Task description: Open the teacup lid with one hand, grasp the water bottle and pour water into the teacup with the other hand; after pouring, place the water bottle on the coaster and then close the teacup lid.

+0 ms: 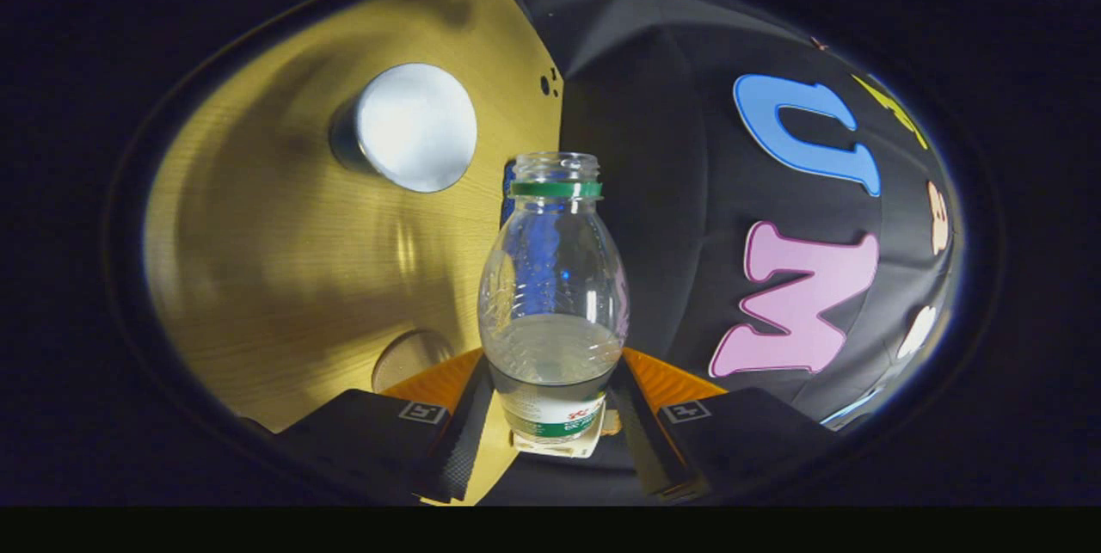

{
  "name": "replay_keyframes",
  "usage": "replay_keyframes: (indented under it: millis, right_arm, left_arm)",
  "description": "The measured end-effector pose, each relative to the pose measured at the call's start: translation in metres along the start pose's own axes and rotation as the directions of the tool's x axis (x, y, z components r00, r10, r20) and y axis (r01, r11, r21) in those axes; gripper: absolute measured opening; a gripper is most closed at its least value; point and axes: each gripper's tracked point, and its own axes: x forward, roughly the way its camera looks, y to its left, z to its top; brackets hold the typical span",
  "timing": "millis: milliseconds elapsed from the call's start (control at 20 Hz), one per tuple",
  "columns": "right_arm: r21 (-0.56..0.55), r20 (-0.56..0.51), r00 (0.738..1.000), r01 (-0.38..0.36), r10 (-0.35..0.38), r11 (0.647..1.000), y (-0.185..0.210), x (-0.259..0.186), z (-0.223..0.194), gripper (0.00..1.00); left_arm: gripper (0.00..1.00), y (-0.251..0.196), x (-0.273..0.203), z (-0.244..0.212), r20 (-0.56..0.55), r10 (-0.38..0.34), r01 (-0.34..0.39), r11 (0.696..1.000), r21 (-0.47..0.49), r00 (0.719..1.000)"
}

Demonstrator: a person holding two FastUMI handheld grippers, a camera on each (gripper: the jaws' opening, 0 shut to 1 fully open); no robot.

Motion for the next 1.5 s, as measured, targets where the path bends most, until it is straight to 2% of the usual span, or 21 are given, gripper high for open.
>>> replay_keyframes:
  millis: [100,150,200,350,400,450,500,600,650,700,750,800,900,950,1250,1300,1350,1450,1500]
  right_arm:
    - [-0.036,0.014,1.000,0.010,-0.010,0.999,-0.002,0.001,0.002,0.75]
    - [-0.051,0.019,1.000,0.015,-0.014,0.999,-0.004,0.002,0.003,0.75]
    - [-0.065,0.025,1.000,0.020,-0.019,0.998,-0.006,0.004,0.004,0.75]
    - [-0.086,0.027,1.000,0.018,-0.016,0.996,-0.008,0.004,0.002,0.72]
    - [-0.094,0.027,0.999,0.022,-0.020,0.995,-0.009,0.004,0.002,0.75]
    - [-0.108,0.028,0.999,0.028,-0.025,0.994,-0.011,0.003,0.001,0.72]
    - [-0.124,0.031,0.999,0.036,-0.033,0.992,-0.013,0.004,0.002,0.75]
    - [-0.138,0.034,0.999,0.036,-0.031,0.990,-0.014,0.006,0.002,0.75]
    - [-0.144,0.033,0.999,0.037,-0.032,0.989,-0.015,0.007,0.001,0.75]
    - [-0.151,0.034,0.999,0.041,-0.036,0.988,-0.015,0.010,0.001,0.75]
    - [-0.155,0.036,0.999,0.045,-0.039,0.987,-0.015,0.010,0.001,0.78]
    - [-0.159,0.040,0.998,0.045,-0.039,0.986,-0.014,0.009,0.002,0.75]
    - [-0.177,0.058,0.997,0.057,-0.047,0.982,-0.017,0.010,0.003,0.72]
    - [-0.193,0.075,0.996,0.069,-0.055,0.979,-0.019,0.012,0.003,0.75]
    - [-0.264,0.152,0.983,0.139,-0.100,0.954,-0.030,0.013,0.008,0.75]
    - [-0.271,0.162,0.981,0.152,-0.110,0.951,-0.032,0.016,0.009,0.75]
    - [-0.276,0.168,0.979,0.162,-0.119,0.947,-0.034,0.016,0.010,0.75]
    - [-0.281,0.179,0.974,0.185,-0.139,0.942,-0.036,0.017,0.012,0.78]
    - [-0.285,0.184,0.971,0.200,-0.151,0.937,-0.038,0.018,0.012,0.75]
  left_arm:
    - [0.31,0.001,0.000,0.000,0.001,0.000,0.000,1.000,-0.004,1.000]
    - [0.27,0.001,-0.001,0.000,0.002,0.003,-0.003,1.000,-0.006,1.000]
    - [0.31,0.003,-0.001,0.001,0.005,0.006,-0.005,1.000,-0.007,1.000]
    - [0.31,0.003,-0.003,0.001,0.006,0.006,-0.006,1.000,-0.008,1.000]
    - [0.31,0.003,-0.003,0.002,0.006,0.006,-0.006,1.000,-0.009,1.000]
    - [0.31,0.003,-0.003,0.001,0.006,0.006,-0.006,1.000,-0.010,1.000]
    - [0.31,0.004,-0.003,0.000,0.004,0.005,-0.005,1.000,-0.011,1.000]
    - [0.31,0.005,-0.002,0.000,0.002,0.007,-0.007,1.000,-0.014,1.000]
    - [0.28,0.006,-0.001,-0.001,0.002,0.010,-0.010,1.000,-0.016,1.000]
    - [0.31,0.008,-0.001,-0.001,-0.001,0.013,-0.013,1.000,-0.017,1.000]
    - [0.27,0.009,-0.001,-0.003,-0.001,0.016,-0.016,1.000,-0.018,1.000]
    - [0.31,0.009,-0.001,-0.003,-0.003,0.017,-0.018,1.000,-0.020,1.000]
    - [0.31,0.010,-0.001,-0.004,-0.006,0.020,-0.020,1.000,-0.021,1.000]
    - [0.31,0.011,-0.001,-0.005,-0.007,0.020,-0.020,1.000,-0.022,1.000]
    - [0.31,0.012,0.001,-0.007,-0.007,0.024,-0.024,0.999,-0.029,1.000]
    - [0.27,0.012,0.000,-0.006,-0.009,0.023,-0.023,0.999,-0.029,1.000]
    - [0.31,0.011,0.000,-0.008,-0.010,0.022,-0.023,0.999,-0.030,1.000]
    - [0.31,0.012,0.000,-0.008,-0.009,0.024,-0.024,0.999,-0.031,1.000]
    - [0.31,0.012,0.000,-0.007,-0.009,0.025,-0.025,0.999,-0.029,1.000]
